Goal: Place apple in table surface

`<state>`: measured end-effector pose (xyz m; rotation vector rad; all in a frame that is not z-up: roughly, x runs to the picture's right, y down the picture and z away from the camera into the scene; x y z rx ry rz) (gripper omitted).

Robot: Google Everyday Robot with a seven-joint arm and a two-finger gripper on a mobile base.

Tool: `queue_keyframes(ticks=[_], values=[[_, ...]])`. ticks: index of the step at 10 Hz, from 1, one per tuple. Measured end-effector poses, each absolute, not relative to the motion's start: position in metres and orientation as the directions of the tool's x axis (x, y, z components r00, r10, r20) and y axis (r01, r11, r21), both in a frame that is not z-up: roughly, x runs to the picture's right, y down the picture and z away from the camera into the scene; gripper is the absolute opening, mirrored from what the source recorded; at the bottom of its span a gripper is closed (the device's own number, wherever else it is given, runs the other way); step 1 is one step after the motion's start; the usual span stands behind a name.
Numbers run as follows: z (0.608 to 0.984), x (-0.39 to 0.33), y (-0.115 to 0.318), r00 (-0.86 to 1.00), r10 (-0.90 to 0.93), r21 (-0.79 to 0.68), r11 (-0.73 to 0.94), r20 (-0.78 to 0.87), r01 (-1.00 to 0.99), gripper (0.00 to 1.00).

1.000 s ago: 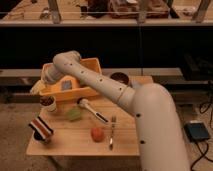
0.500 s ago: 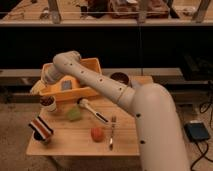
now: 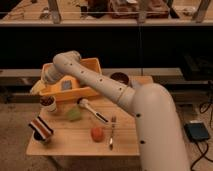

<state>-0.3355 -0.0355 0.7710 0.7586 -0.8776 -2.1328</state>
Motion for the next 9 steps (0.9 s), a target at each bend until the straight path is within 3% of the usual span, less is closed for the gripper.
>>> queue_keyframes(ticks=[4,9], values=[[0.771,-0.335,-0.036,-0.583,-0.776,0.761,-0.523,-0.240,0.383,0.80],[0.735,-0.270,-0.007,-0.551,-0.834,0.668,-0.396,0.024,0.630,0.80]])
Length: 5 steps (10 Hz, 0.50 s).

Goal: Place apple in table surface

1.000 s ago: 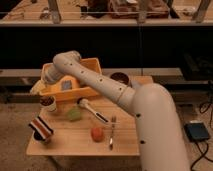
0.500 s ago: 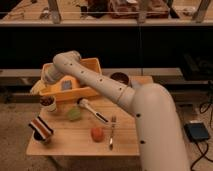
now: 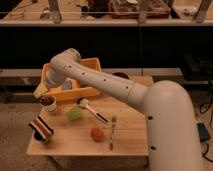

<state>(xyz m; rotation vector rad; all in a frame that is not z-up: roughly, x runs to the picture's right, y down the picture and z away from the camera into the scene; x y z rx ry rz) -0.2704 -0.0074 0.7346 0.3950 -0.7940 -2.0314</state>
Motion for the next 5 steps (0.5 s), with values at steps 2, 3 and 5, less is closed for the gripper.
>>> queue_keyframes(ticks=[2,3,5], values=[[0.713,-0.225,0.009,-0.499,-0.859,0.602,-0.341,0.112,0.722,0.80],[0.701,-0.197,0.021,-0.461,-0.871,0.555,-0.303,0.169,0.775,0.80],[0.681,-0.150,0.037,-0.391,-0.880,0.465,-0.238,0.268,0.853,0.80]])
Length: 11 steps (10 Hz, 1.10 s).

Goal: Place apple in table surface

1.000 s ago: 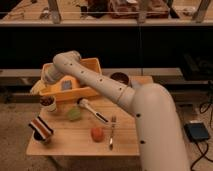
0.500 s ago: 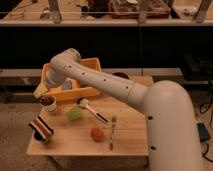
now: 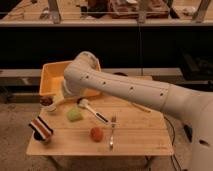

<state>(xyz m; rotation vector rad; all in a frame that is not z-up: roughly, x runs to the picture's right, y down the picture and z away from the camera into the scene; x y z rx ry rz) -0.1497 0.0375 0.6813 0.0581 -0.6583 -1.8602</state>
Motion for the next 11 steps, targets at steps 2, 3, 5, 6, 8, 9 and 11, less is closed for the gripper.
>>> queue_keyframes(ticks=[2,3,5,6,8,9,11], values=[[0.660,-0.095,0.057,-0.296,-0.866,0.335,-0.161,0.404,0.928,0.80],[0.656,-0.082,0.060,-0.271,-0.862,0.307,-0.143,0.429,0.941,0.80],[0.654,-0.081,0.061,-0.267,-0.859,0.301,-0.141,0.436,0.943,0.80],[0.654,-0.080,0.061,-0.265,-0.859,0.299,-0.140,0.437,0.944,0.80],[0.654,-0.080,0.061,-0.265,-0.859,0.300,-0.139,0.437,0.944,0.80],[0.657,-0.080,0.062,-0.262,-0.854,0.302,-0.130,0.449,0.944,0.80],[0.668,-0.086,0.071,-0.266,-0.822,0.308,-0.117,0.504,0.944,0.80]])
